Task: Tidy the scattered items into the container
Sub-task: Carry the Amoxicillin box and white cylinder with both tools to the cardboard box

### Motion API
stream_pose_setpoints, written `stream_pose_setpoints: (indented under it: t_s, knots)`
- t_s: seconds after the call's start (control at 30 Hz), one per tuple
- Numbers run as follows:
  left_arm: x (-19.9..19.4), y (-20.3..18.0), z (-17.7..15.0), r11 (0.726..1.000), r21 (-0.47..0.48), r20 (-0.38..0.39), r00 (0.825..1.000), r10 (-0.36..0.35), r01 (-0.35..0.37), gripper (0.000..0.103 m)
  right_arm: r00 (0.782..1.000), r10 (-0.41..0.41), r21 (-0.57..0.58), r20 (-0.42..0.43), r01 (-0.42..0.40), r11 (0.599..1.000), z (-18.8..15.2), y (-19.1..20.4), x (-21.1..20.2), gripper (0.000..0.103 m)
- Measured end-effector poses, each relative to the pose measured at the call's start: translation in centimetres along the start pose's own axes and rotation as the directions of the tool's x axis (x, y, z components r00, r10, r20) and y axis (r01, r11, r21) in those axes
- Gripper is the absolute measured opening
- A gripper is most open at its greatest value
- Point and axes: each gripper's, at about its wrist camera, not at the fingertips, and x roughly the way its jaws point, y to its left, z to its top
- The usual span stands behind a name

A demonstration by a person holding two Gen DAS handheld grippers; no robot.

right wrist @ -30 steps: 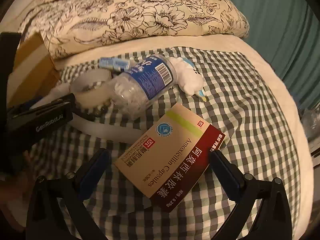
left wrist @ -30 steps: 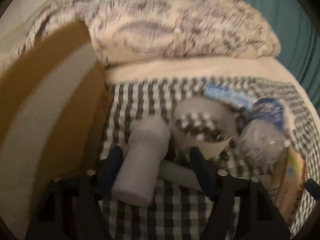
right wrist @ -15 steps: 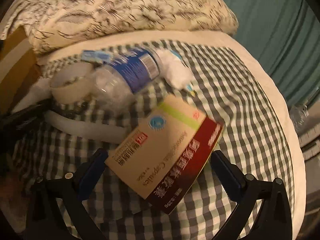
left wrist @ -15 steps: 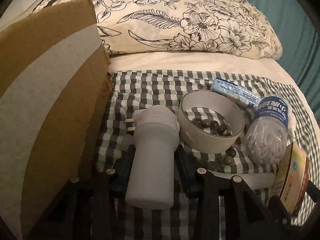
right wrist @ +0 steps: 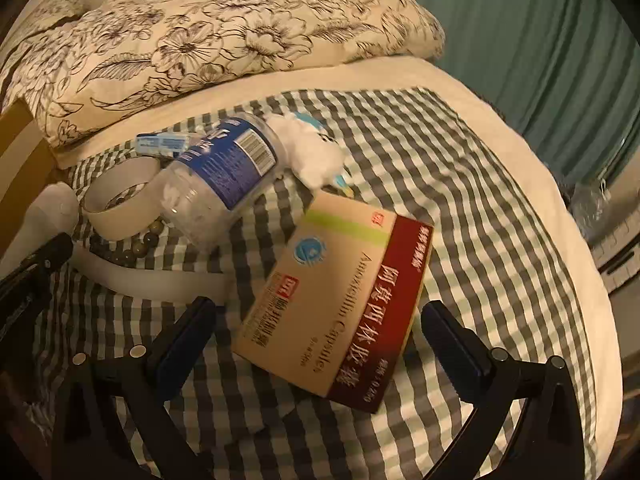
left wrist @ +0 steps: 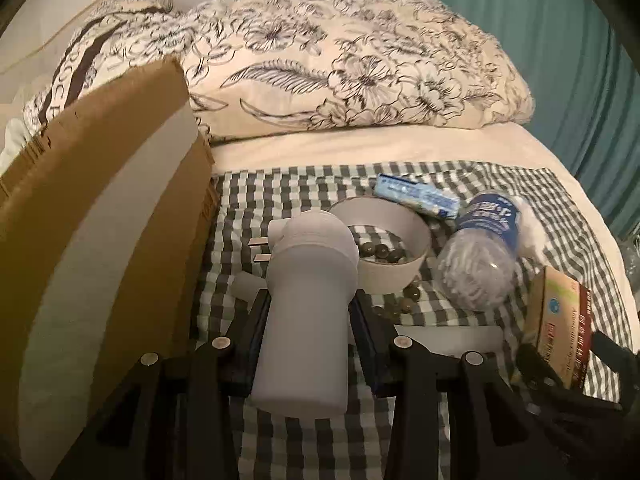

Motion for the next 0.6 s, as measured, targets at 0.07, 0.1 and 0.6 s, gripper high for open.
stream_pose_setpoints:
  t_s: [0.07, 0.1, 0.6]
  knots:
    - [-0.6, -0.2, -0.1, 1.000, 0.007, 0.009, 1.000, -0.002, 0.002, 0.039, 1.000, -0.007, 0.001, -0.011, 0.007, 1.000, 0.1, 0.2, 0.8, 0.103]
    - [-0.9, -0.3, -0.1, 1.000, 0.010, 0.013, 1.000, -0.004, 0.004, 0.039, 1.000, -0.004, 0.009, -0.019, 0.005, 1.000, 0.3, 0.1, 1.2, 0.103]
    - [-3.9, -1.2, -0.4, 0.999, 0.034, 0.048, 0.998, -0.029, 0.028, 0.039, 0.993, 0.071, 0.154, -0.090, -0.057, 0.986, 0.7, -4.6, 2.6, 0.084]
